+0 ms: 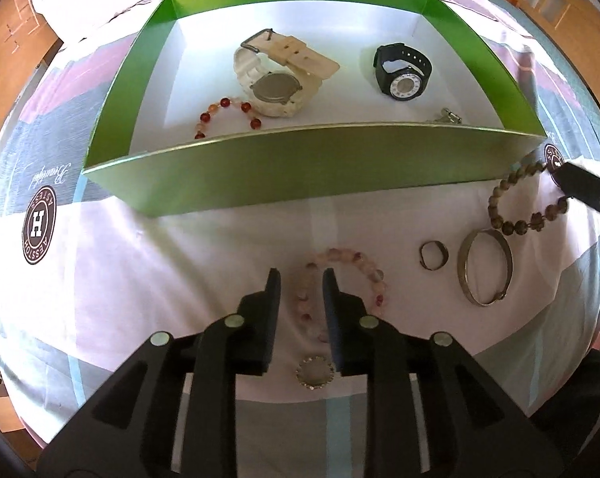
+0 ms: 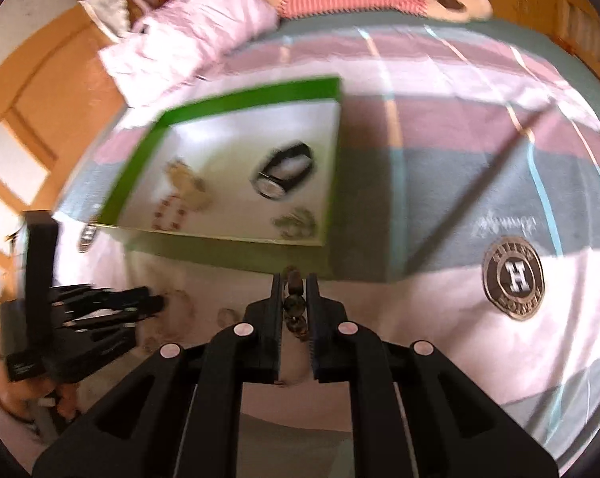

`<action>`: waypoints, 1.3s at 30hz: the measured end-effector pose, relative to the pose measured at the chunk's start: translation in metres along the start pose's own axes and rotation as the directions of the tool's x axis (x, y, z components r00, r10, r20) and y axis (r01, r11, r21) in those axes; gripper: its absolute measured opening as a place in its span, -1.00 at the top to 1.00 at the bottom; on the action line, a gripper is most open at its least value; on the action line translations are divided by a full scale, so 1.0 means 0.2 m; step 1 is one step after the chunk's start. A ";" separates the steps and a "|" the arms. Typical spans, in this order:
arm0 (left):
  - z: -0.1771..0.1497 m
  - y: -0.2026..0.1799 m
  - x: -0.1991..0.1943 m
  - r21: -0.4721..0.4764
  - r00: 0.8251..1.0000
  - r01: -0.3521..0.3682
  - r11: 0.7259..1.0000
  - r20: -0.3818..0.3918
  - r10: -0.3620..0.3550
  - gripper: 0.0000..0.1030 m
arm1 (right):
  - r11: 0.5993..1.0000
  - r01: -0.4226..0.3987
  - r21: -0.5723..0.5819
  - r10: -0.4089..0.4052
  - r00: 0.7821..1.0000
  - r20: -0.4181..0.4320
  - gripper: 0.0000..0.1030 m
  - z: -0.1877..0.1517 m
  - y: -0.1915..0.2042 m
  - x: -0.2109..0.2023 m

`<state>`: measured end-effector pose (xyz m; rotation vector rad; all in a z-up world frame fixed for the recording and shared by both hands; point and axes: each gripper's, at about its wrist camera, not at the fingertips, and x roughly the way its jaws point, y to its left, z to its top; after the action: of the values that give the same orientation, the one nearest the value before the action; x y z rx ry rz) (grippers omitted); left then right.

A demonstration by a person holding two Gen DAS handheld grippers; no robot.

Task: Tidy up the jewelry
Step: 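Grasp the brown wooden bead bracelet with the right tool, then carry the brown bracelet toward the box while the left tool grasps the pink bead bracelet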

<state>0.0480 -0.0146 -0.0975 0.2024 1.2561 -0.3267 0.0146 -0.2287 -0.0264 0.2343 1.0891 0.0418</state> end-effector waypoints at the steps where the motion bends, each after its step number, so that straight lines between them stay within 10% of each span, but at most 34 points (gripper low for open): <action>1: 0.00 0.00 0.00 0.002 1.000 0.001 1.000 0.000 -0.001 0.51 | 1.000 0.018 0.009 -0.018 1.000 -0.010 0.79 0.00 -0.01 0.01; 12: 0.01 0.02 -0.01 -0.010 1.000 0.004 1.000 -0.003 -0.004 0.26 | 0.998 -0.036 -0.053 0.032 0.996 -0.077 0.64 -0.04 0.06 0.08; 21: 0.02 0.07 0.01 -0.061 1.000 0.009 0.998 -0.026 -0.011 0.00 | 0.986 -0.054 -0.160 0.025 0.984 -0.175 0.01 -0.14 0.21 0.20; 39: 0.01 0.12 0.02 -0.095 0.999 0.034 0.995 -0.030 -0.037 -0.09 | 0.981 0.126 0.145 -0.104 0.983 -0.151 0.01 -0.05 -0.15 0.21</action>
<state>0.0597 0.0067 -0.1016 0.1046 1.3050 -0.2944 0.0230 -0.2509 -0.0744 0.3108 1.2483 -0.1318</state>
